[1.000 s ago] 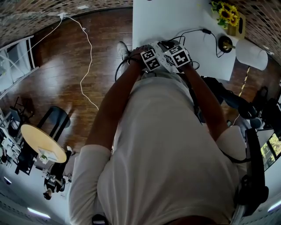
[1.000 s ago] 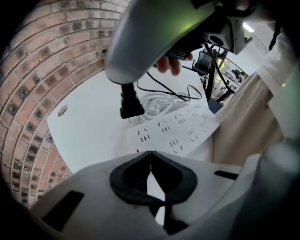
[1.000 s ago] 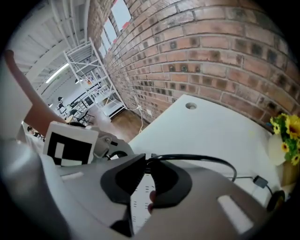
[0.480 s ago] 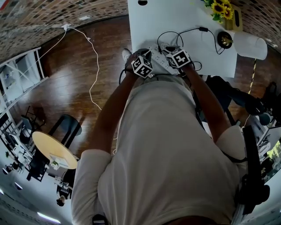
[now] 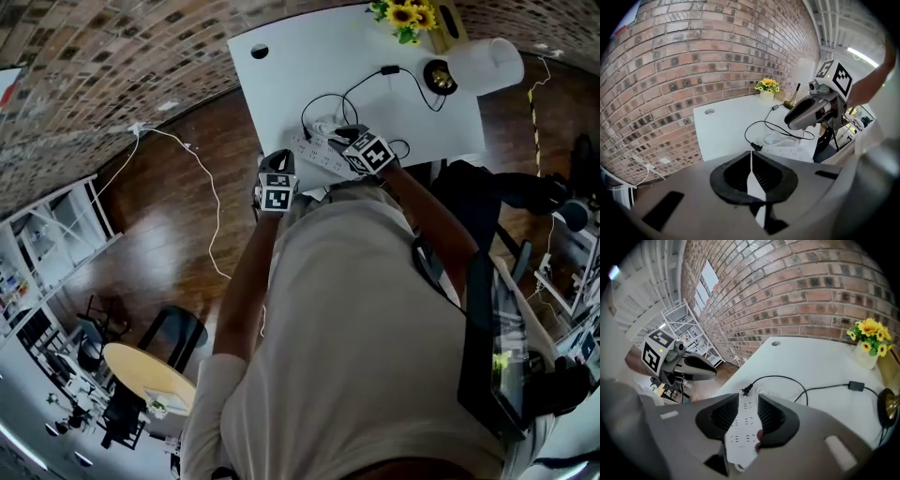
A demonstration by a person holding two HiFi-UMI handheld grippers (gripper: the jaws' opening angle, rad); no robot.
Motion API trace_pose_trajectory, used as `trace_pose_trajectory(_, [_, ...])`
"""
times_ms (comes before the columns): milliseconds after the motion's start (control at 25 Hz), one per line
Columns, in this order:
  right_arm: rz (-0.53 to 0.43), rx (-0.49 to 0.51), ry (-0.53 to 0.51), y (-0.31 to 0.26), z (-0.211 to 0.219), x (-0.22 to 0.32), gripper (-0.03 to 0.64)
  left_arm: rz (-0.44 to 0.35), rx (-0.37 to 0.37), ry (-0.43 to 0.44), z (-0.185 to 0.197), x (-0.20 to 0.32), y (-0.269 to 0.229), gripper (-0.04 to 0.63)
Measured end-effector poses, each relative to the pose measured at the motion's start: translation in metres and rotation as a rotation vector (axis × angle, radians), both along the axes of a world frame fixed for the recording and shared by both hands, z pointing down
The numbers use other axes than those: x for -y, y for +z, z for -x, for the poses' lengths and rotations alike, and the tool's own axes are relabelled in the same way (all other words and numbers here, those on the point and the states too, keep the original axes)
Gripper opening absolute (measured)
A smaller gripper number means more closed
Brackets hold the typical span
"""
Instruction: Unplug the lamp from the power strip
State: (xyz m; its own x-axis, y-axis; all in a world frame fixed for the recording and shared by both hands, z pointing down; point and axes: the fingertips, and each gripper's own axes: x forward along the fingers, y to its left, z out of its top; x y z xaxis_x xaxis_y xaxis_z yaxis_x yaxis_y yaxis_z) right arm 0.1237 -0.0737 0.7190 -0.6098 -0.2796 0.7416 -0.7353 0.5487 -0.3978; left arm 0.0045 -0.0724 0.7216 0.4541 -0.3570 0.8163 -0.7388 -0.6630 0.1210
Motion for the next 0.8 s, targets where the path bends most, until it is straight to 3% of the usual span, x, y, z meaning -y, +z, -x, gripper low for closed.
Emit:
trace_pose_trajectory(80, [-0.012,0.005,0.015,-0.006,-0.014,0.004,0.138,-0.014,-0.034,-0.024,-0.01,0.002,-0.011,0.014])
trace_pose_trajectory(320, [-0.08,0.047,0.09,-0.035,-0.045,0.028,0.152,0.015,-0.26,-0.182,-0.03,0.012,-0.047,0.014])
trace_pose_trajectory(560, [-0.205,0.097,0.186,-0.07,-0.051,0.046,0.151,0.019,-0.345,-0.208,-0.026,0.012,-0.063,0.014])
trace_pose_trajectory(800, [-0.25,0.091,0.26,-0.086,-0.039,0.029,0.147,0.059,-0.435,-0.261,0.001,0.005,-0.067,0.014])
